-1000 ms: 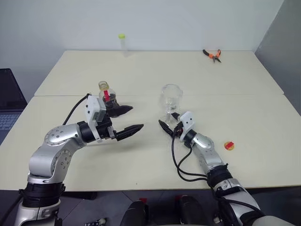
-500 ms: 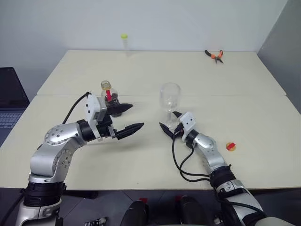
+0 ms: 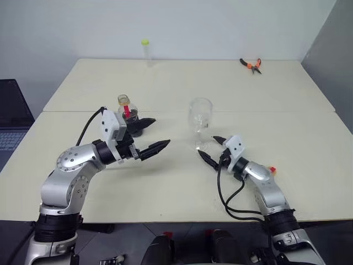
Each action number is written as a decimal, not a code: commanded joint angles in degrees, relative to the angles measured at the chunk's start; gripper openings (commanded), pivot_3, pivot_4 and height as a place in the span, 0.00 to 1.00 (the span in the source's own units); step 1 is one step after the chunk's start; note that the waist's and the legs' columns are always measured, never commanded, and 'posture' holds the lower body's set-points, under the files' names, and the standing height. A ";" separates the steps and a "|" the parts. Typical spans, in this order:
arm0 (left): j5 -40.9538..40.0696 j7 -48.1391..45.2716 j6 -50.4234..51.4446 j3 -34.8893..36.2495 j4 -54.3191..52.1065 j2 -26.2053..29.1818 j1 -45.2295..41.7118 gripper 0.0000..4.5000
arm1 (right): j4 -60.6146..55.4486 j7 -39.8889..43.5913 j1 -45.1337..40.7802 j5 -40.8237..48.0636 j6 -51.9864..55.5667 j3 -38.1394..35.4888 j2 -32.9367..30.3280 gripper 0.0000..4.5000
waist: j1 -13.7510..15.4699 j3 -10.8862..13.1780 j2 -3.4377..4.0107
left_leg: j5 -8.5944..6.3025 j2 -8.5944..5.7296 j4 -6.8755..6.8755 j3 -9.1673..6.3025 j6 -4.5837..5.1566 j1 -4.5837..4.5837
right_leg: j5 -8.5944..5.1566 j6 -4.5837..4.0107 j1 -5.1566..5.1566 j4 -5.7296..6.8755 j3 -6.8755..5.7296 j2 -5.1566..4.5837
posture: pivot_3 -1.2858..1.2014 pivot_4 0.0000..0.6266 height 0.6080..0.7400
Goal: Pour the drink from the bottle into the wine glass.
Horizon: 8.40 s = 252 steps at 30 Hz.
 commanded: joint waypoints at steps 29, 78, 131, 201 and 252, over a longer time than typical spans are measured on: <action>14.64 27.34 -14.63 6.00 10.39 -13.81 8.47 1.00 | -46.74 6.99 15.43 25.83 25.68 -8.01 -20.26 0.99 | 0.50 -0.02 -0.09 | -0.02 -0.05 0.05 -0.10 0.02 -0.04 | -0.01 0.03 0.14 -0.08 -0.09 -0.08 | 0.52 0.24 1.00; 20.96 24.34 -27.85 1.69 47.44 -12.99 -17.05 1.00 | -48.93 4.14 12.27 29.79 27.38 -5.01 -20.00 0.99 | 0.45 -0.02 -0.13 | 0.00 -0.08 0.06 -0.08 0.01 -0.05 | -0.01 0.03 0.09 -0.05 -0.16 -0.04 | 0.52 0.24 1.00; 21.33 13.49 -28.22 -4.97 48.41 -15.31 -36.17 0.23 | -47.14 -7.14 7.66 28.02 25.36 -6.37 -10.05 1.00 | 0.29 0.04 -0.24 | 0.06 -0.15 0.09 -0.10 -0.10 -0.15 | -0.01 0.04 0.02 -0.04 -0.17 -0.02 | 0.52 0.24 1.00; 71.54 46.86 -72.53 -31.76 75.91 -1.72 -59.02 0.20 | -43.83 -17.37 3.03 16.26 28.51 1.14 -3.15 1.00 | 0.01 0.05 -0.24 | 0.01 -0.23 0.08 -0.05 0.00 -0.20 | -0.02 0.05 -0.09 0.03 -0.17 0.03 | 0.52 0.24 1.00; 76.05 54.58 -71.21 -36.71 81.10 -1.10 -63.44 0.19 | -43.39 -16.50 3.19 15.39 28.69 0.75 -3.21 1.00 | 0.01 0.05 -0.24 | 0.01 -0.27 0.09 -0.03 0.00 -0.20 | -0.02 0.05 -0.10 0.05 -0.18 0.03 | 0.52 0.24 1.00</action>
